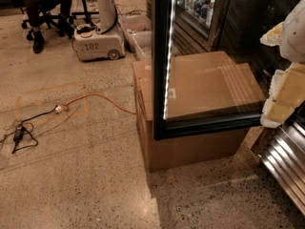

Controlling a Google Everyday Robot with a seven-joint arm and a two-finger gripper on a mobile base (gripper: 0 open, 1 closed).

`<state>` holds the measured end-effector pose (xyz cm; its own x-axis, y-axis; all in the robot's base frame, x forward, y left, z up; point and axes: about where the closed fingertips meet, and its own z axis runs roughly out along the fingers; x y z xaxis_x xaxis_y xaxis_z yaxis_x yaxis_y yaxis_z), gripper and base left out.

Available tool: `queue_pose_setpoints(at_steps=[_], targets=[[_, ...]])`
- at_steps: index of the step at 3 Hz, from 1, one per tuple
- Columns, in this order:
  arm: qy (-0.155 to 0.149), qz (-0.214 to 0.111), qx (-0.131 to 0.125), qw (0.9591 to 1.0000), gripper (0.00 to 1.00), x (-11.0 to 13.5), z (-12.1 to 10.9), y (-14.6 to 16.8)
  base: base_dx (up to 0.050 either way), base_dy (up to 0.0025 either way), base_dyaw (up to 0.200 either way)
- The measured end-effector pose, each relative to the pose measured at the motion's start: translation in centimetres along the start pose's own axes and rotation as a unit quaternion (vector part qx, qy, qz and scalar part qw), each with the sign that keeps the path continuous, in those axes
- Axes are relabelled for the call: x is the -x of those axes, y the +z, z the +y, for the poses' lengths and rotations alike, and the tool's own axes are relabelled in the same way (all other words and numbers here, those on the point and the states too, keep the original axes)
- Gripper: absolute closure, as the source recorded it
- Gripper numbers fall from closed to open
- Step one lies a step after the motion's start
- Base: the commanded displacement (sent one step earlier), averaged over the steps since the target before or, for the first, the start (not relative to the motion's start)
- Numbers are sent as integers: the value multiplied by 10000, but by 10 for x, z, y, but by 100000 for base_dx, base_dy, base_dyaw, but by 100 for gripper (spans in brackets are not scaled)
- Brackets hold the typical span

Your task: Close left fridge door

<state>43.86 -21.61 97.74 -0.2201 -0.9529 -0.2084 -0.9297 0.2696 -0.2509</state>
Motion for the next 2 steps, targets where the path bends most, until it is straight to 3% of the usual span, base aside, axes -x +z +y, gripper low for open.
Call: queue_pose_setpoints(at_steps=[2], targets=[[0, 0, -1, 10000, 0, 0, 0, 0, -2, 4, 19761]])
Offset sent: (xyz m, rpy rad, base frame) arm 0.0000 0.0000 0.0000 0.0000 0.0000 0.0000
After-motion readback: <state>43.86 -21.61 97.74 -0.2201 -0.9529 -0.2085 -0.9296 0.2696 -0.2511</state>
